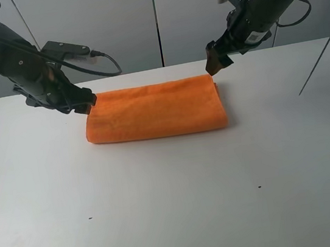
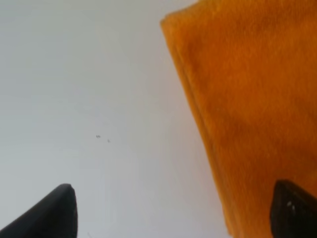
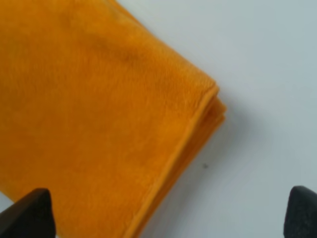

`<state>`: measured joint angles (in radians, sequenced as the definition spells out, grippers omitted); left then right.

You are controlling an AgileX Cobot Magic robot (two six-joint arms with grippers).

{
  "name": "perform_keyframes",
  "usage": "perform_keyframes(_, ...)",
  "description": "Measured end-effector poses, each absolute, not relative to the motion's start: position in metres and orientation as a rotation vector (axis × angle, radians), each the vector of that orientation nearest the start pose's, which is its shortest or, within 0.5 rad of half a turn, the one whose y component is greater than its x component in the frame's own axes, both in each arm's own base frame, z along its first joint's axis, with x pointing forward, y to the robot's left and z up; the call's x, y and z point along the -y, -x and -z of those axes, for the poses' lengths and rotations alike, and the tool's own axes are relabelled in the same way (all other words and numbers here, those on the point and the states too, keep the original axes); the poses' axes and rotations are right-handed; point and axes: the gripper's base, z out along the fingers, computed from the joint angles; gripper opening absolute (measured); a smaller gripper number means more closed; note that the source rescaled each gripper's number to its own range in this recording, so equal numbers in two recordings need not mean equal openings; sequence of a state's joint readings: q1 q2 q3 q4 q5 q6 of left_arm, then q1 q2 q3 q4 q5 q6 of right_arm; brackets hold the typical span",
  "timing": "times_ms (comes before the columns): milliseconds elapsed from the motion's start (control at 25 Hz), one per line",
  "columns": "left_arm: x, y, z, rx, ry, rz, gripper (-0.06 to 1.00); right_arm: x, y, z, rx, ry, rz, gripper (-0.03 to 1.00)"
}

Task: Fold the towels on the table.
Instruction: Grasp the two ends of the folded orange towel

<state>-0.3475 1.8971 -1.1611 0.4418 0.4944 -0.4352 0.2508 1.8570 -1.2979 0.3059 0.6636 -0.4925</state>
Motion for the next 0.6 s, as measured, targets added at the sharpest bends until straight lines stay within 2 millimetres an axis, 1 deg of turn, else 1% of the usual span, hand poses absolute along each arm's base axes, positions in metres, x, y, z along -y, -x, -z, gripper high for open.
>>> perform_keyframes(120, 0.097, -0.366, -0.163, -2.673, -0.239, -0.056, 1.00, -0.112, -0.374, -0.210, -2.604, 0.602, -0.393, 1.00)
perform_keyframes(240, 0.088, -0.368, -0.161, -2.698, -0.139, 0.004, 1.00, -0.114, -0.375, -0.205, -2.632, 0.526, -0.483, 1.00)
perform_keyframes(440, 0.088, -0.380, -0.151, -2.719, -0.103, 0.044, 1.00, -0.120, -0.378, -0.184, -2.696, 0.451, -0.585, 1.00)
perform_keyframes(600, 0.092, -0.390, -0.146, -2.723, -0.086, 0.070, 1.00, -0.121, -0.379, -0.176, -2.727, 0.408, -0.607, 1.00)
